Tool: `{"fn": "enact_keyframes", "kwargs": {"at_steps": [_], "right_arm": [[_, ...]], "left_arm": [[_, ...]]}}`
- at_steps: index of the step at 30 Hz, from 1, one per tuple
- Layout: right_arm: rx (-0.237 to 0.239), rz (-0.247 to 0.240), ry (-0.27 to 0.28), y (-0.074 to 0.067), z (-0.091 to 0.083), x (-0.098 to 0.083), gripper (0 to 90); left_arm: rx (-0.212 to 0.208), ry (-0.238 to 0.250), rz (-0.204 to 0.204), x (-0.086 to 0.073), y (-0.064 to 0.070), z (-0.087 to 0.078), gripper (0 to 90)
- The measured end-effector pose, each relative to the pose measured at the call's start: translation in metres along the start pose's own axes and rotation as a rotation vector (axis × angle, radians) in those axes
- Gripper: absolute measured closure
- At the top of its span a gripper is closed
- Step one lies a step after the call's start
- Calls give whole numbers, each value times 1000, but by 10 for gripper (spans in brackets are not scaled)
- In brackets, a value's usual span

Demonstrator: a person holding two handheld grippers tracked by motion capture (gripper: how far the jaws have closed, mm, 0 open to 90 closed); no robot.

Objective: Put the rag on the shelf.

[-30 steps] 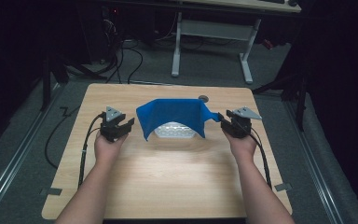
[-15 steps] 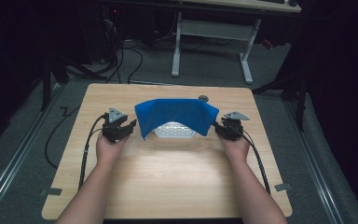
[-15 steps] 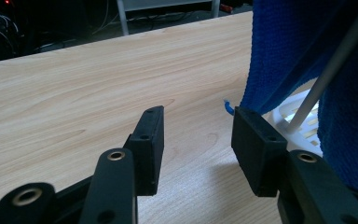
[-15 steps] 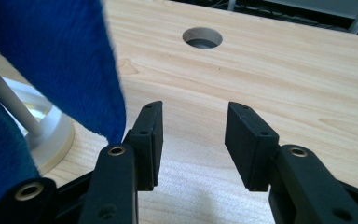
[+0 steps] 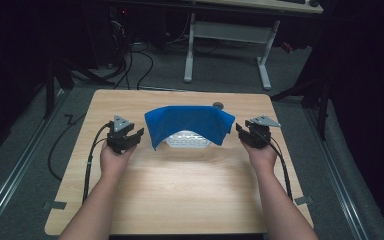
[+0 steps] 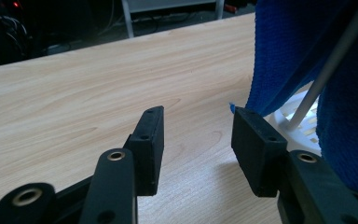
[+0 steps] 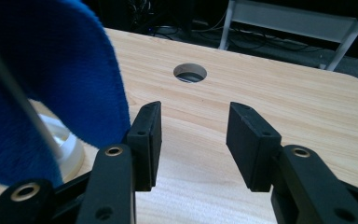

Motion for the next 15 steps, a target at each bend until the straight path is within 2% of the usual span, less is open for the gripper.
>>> {"fn": "enact_keyframes", "kwargs": {"at_steps": [2,8,12,14,15], "right_arm": [[8,-7,22,-2,-5,-2,558],[3,-37,9,-6,-17,-9,558],[11,-48,43,-11,-34,-17,556],[28,-64,21,-17,-46,-23,505],[31,-72,37,-19,-52,-26,498]], "left_arm": [[0,0,-4,-1,0,-2,546],[5,7,-18,-12,0,-20,547],[-7,-4,-16,-22,4,-34,539],[-27,-6,-27,-31,9,-47,529],[-27,-6,-27,-31,9,-47,529]]}}
Point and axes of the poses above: each handheld gripper's, and its own axes: z roughly forward along the jaws, x roughly out of its top, y roughly to its right, the point moved 2 cm from there along z, roughly forward along the jaws, and after that the axes turned 2 degrees about x, right-handed, at the moved point
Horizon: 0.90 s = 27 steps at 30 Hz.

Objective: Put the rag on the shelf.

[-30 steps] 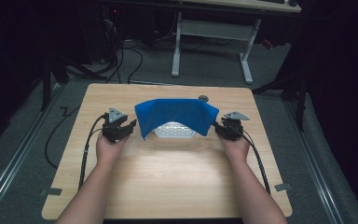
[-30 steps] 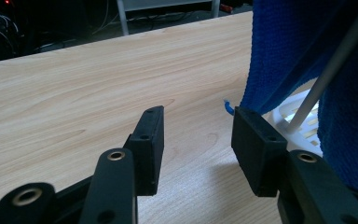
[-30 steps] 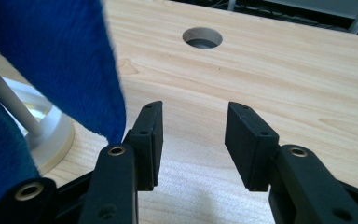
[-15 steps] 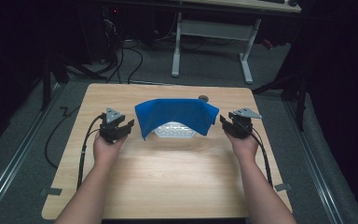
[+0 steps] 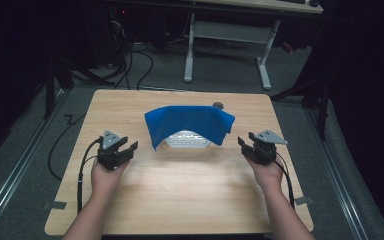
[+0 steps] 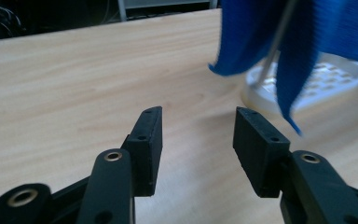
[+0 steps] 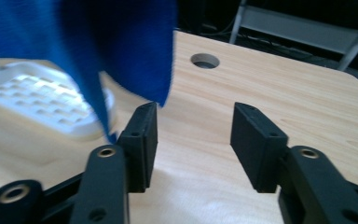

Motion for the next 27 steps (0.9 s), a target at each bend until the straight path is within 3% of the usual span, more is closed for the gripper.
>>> {"fn": "enact_keyframes", "kwargs": {"at_steps": [3,5,10,12,13,14,15,16,17,18,19,21,24,27], "right_arm": [[-1,-17,12,-7,-11,-4,488],[15,-39,7,-18,-24,-13,468],[17,-58,-4,-35,-40,-27,449],[26,-63,-7,-47,-49,-38,421],[24,-67,0,-51,-52,-43,421],[24,-67,0,-51,-52,-43,421],[27,-60,1,-55,-56,-50,419],[54,-55,-37,-64,-61,-61,388],[59,-65,-58,-69,-64,-65,388],[59,-65,-58,-69,-64,-65,388],[69,-80,-62,-78,-73,-76,395],[80,-92,-68,-83,-78,-79,396],[76,-103,-55,-83,-78,-78,397],[69,-73,-65,-78,-73,-79,399]], "left_arm": [[-22,-1,-1,-10,8,-12,528],[-39,-4,26,-19,18,-23,522],[-86,-17,30,-30,35,-36,514],[-98,-28,42,-36,47,-41,507],[-118,-25,28,-49,63,-45,506],[-118,-25,28,-49,63,-45,508],[-128,-32,30,-60,74,-47,508],[-162,-102,57,-64,91,-47,518],[-170,-84,97,-64,102,-50,498],[-170,-84,97,-64,102,-50,495],[-183,-80,144,-66,115,-52,495],[-204,-92,168,-66,121,-49,492],[-208,-102,171,-65,122,-45,487],[-220,-119,138,-66,119,-42,487]]}}
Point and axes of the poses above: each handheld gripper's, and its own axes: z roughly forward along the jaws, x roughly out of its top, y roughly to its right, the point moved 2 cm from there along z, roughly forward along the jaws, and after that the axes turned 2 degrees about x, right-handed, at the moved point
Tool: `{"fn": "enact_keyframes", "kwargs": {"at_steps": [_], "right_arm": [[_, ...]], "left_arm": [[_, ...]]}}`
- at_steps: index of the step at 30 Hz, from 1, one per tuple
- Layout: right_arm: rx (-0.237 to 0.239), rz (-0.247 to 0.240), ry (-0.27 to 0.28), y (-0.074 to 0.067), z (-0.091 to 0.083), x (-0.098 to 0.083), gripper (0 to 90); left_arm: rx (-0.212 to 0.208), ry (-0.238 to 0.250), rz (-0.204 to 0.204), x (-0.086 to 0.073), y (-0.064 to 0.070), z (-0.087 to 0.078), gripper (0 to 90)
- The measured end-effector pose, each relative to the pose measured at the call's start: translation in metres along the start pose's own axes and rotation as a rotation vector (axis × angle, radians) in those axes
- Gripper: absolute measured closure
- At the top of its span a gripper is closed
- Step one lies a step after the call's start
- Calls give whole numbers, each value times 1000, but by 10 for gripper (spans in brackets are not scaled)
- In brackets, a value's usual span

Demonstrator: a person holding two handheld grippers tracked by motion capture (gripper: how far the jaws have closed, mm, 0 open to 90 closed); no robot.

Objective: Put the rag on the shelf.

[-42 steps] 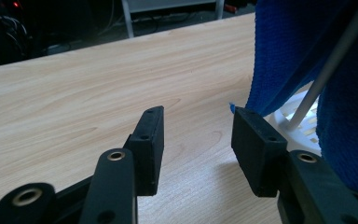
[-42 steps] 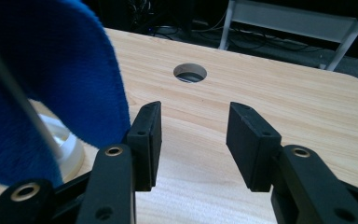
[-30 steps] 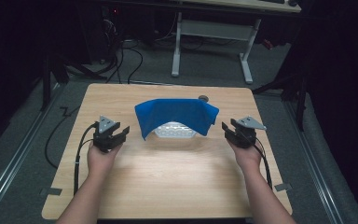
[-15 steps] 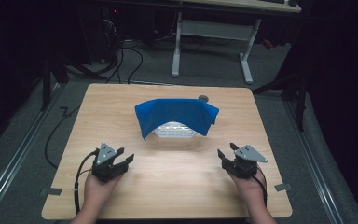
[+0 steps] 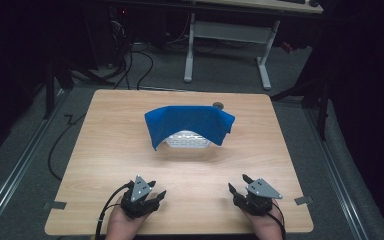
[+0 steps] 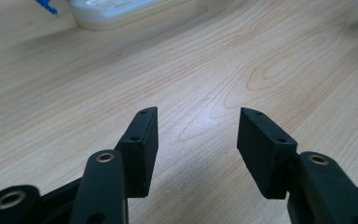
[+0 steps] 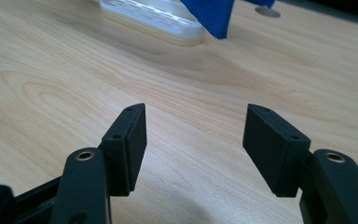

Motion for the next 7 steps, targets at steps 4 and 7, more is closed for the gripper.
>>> {"fn": "enact_keyframes", "kwargs": {"at_steps": [4,7], "right_arm": [[-4,15,-8,5,2,-2,402],[-3,26,-4,6,2,-2,402]], "left_arm": [[7,5,-26,-2,-5,-2,486],[16,8,-26,-2,-8,-3,479]]}}
Point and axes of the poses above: each handheld gripper's, and its own axes: z roughly forward along the jaws, x roughly out of its top, y roughly to its right, the point moved 2 cm from there along z, roughly forward along the jaws, and after that the axes turned 2 degrees about x, right-handed, at the moved point
